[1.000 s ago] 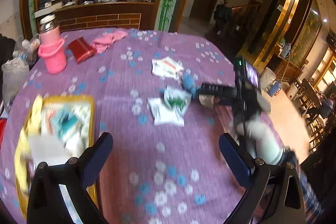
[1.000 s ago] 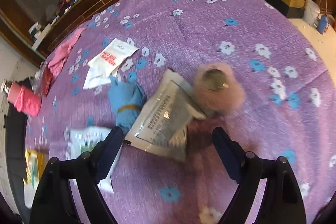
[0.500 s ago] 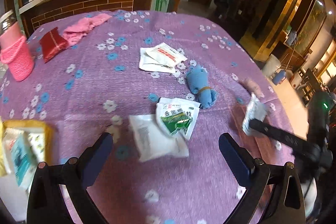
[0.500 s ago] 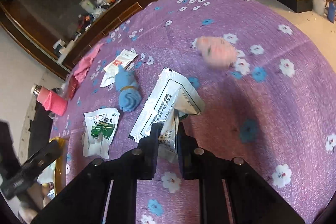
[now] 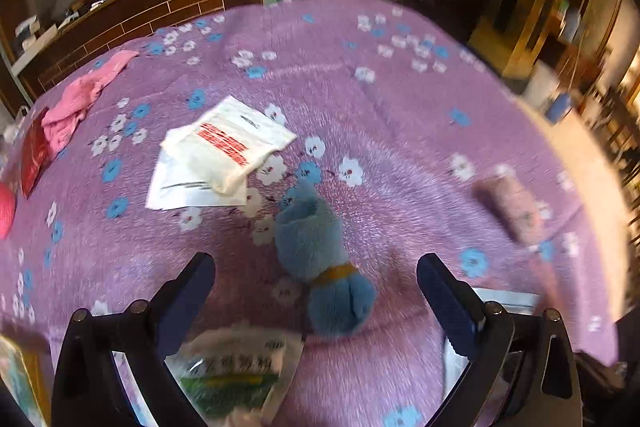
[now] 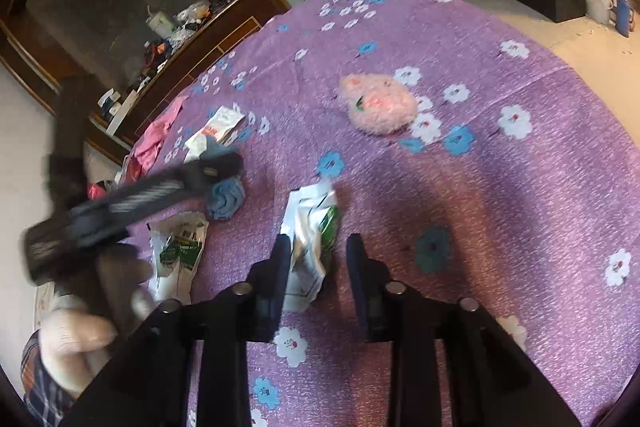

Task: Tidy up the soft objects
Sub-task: 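Close the left tool on the blue knitted toy, then carry the blue knitted toy and white sachet toward the tray with both tools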

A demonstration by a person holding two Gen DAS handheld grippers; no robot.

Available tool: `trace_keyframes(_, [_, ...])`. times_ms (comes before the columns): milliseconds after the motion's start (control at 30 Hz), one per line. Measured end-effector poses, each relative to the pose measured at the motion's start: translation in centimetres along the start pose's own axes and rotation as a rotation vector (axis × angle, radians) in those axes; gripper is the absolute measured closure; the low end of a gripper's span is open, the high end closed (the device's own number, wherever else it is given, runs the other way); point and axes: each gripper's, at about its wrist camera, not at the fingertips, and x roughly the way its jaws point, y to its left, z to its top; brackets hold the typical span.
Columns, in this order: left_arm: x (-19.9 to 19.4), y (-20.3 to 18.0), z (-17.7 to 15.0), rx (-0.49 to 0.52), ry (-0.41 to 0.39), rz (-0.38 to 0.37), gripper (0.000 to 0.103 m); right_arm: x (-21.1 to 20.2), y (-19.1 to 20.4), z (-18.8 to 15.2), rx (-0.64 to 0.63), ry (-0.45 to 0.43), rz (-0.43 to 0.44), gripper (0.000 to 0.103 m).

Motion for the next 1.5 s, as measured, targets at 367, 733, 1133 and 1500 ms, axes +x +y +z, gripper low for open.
trace_keyframes(367, [-2.1,2.2,-1.7,-0.037,0.002,-0.108,0.072,0.9,0.6,0.2,-0.035,-0.013,-0.002,0.057])
trace_keyframes(733, [-13.8,6.3,-7.5,-0.128,-0.160,-0.280,0.072,1.9,1.7,-0.5,-0.114,-0.008,-0.002,0.086])
trace_keyframes(1133, [-20.8,9.0,-14.5,-0.189,-0.245,-0.345,0.072,-3.3,2.8,-2.1,-0.113,-0.093,0.028,0.086])
trace_keyframes(1500, [-24.6,5.8,-19.3,-0.140,-0.274,-0.521,0.072,-16.4,2.9,-7.7,-0.162,-0.195,0.060,0.086])
